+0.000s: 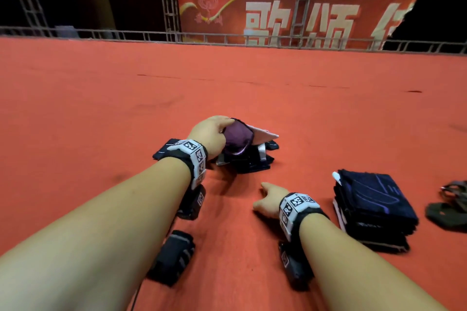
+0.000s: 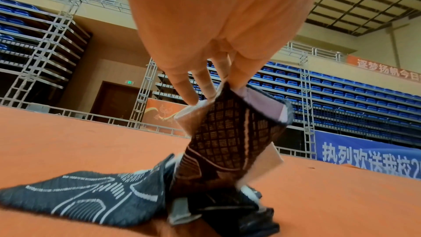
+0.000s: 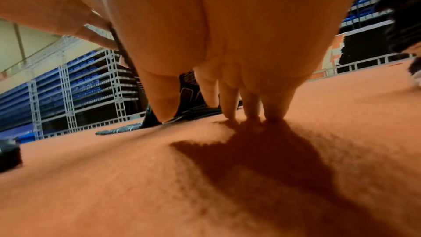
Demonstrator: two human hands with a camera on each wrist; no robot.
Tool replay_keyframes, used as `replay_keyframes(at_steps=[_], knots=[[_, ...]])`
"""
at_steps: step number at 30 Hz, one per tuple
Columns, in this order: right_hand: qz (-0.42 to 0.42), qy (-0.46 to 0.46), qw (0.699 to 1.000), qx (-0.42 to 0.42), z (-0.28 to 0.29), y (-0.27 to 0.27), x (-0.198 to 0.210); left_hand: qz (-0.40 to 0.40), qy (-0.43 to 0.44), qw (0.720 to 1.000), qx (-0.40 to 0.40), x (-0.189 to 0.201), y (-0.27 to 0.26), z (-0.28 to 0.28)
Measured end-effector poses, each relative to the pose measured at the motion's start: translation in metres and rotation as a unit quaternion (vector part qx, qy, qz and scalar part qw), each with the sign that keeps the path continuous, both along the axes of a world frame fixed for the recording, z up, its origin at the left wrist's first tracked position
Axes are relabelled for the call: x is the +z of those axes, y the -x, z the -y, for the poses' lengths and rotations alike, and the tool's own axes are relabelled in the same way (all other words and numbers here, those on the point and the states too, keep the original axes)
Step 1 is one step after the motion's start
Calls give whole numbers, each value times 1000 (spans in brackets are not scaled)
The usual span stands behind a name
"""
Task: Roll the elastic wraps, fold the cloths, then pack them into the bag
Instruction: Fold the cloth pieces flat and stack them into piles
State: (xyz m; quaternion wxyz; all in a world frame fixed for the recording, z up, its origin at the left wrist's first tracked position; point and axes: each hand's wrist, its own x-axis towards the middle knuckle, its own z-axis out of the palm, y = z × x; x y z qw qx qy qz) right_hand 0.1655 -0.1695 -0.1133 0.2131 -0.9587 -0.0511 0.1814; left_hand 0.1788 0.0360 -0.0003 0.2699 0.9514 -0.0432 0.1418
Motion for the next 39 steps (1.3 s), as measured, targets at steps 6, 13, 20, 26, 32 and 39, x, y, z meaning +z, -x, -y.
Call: replay_keyframes(at_steps=[6,13,20,26,32,39], knots=[[160,-224,956,-98,11,10,38,-14,98,995,-33,34,26,9],[162,-365,914,-73,23,26,63,-36,175,982,-52,60,58,28],[216,-372,897,-104,29,41,87,9,210,976,-52,75,70,46],[231,-282,919,-152,37,41,107,35,281,959,27,68,42,28],[190,-263,925,-197,40,32,95,-99,208,970,77,35,40,16],[155,-387,888,-197,41,40,102,-230,187,955,0,17,61,32]])
